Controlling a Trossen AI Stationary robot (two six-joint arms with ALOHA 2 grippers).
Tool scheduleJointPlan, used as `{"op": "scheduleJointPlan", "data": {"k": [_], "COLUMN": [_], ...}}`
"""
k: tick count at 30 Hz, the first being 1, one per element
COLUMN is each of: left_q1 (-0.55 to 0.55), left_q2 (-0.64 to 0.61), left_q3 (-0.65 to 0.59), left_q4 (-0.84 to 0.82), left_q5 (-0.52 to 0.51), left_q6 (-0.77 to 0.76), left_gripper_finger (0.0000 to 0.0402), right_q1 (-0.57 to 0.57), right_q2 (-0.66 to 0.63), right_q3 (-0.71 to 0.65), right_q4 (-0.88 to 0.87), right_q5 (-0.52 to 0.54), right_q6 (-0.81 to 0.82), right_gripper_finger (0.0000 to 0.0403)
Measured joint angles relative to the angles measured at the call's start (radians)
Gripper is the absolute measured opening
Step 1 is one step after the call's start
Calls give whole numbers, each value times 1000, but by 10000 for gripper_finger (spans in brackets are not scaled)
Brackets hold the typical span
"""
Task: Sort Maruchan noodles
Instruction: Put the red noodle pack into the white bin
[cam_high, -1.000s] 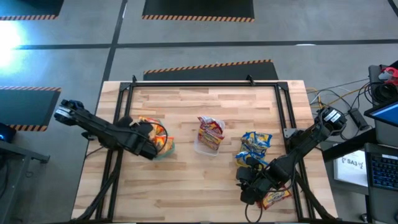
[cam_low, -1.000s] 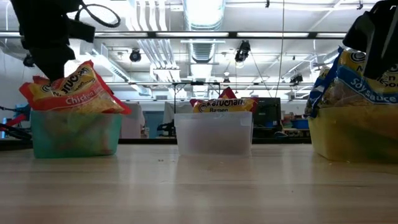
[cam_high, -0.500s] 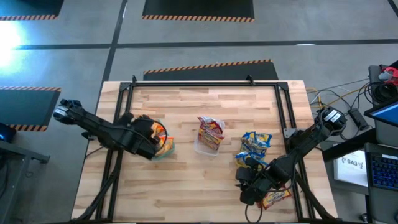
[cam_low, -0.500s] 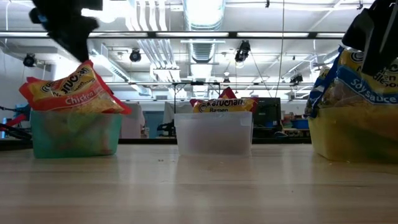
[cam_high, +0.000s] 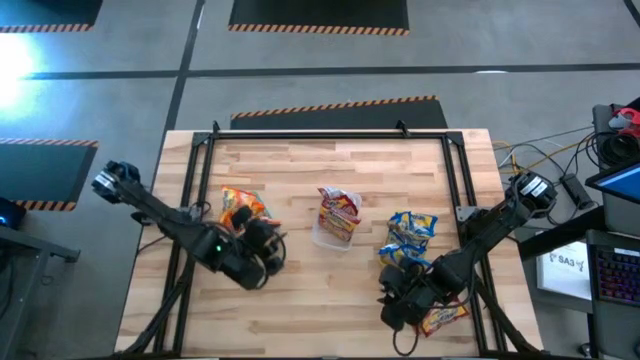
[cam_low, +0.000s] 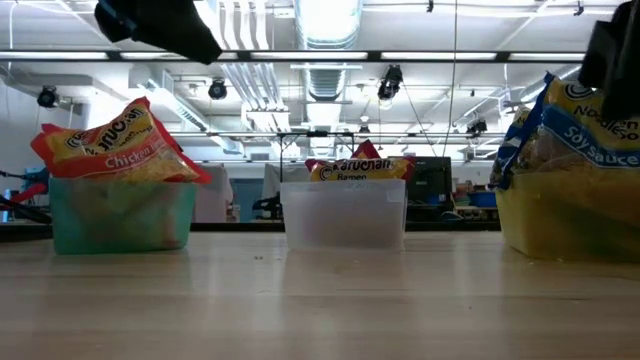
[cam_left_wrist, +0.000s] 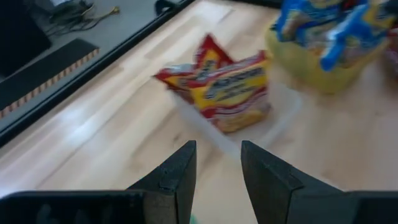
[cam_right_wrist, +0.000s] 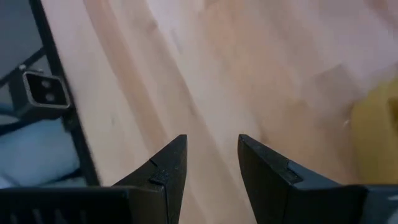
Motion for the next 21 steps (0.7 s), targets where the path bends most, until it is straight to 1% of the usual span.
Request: {"op": "scheduleJointPlan", "data": {"k": [6, 10, 13, 15, 18, 21], "left_q1": [-53, -61, -63, -64, -64, -64], "left_q2": [113, 187, 229, 252, 277, 288], "left_q3": [1, 32, 68, 91, 120, 128], "left_q4": [117, 141, 137, 131, 129, 120], "left_q5": [-17, -16, -18, -26, -43, -56], "left_q6": [-3, -3, 0, 17, 42, 49], "left_gripper_finger": [110, 110, 110, 110, 110, 110], "right_q1": [0, 0, 2, 2, -4, -6], "right_q2": [15, 22, 24, 24, 24, 24], "right_q3": [0, 0, 0, 0, 0, 0], "right_q4": [3, 7, 3, 1, -2, 0], "right_q5": [-152, -224, -247, -238, -227, -263], "right_q6": [54, 67, 72, 93, 185, 241], "right_gripper_finger": [132, 132, 132, 132, 132, 132]}}
